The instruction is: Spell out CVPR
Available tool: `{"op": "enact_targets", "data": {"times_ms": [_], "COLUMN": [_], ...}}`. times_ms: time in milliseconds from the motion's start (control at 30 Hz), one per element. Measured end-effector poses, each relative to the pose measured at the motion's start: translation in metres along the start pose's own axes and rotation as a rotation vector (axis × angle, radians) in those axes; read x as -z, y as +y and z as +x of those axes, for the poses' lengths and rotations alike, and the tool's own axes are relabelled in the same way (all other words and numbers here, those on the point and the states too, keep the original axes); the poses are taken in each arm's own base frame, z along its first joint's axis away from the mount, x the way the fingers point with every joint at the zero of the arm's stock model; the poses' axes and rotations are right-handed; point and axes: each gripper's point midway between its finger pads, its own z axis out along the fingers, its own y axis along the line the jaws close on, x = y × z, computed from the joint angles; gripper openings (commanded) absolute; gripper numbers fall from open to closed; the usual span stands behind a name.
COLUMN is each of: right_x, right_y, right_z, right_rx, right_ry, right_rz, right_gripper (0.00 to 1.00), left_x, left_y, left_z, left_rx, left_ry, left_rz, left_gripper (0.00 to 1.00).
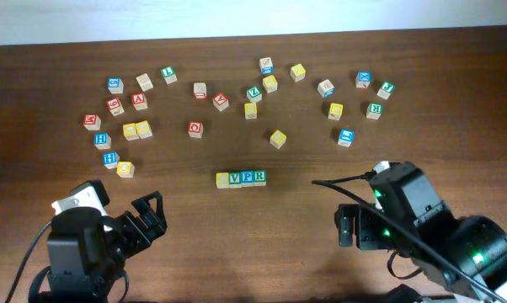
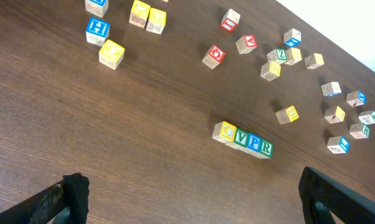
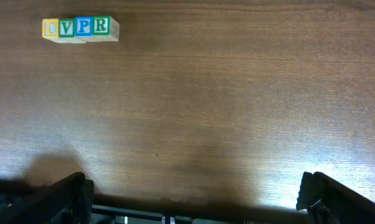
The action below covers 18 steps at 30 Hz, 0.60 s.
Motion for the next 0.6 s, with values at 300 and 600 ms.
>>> {"op": "enact_targets", "data": {"times_ms": [300,600], "right_x": [-0.046,-0.008], "right_y": [0.017,-0.025], "right_z": [-0.027,-0.034], "right_rx": [0.063,0.155], "right_ry": [0.053,-0.663], "right_rz": [0.028,-0.131], "right_gripper": [0.98,0.98], "left_x": [0.000,-0.001], "left_y": [0.000,0.001], "left_z": [0.001,0.001], "left_rx": [0.000,0.000], "left_ry": [0.003,0.007], "left_rz": [-0.002,-0.004], "left_gripper": [0.99,0.99]}}
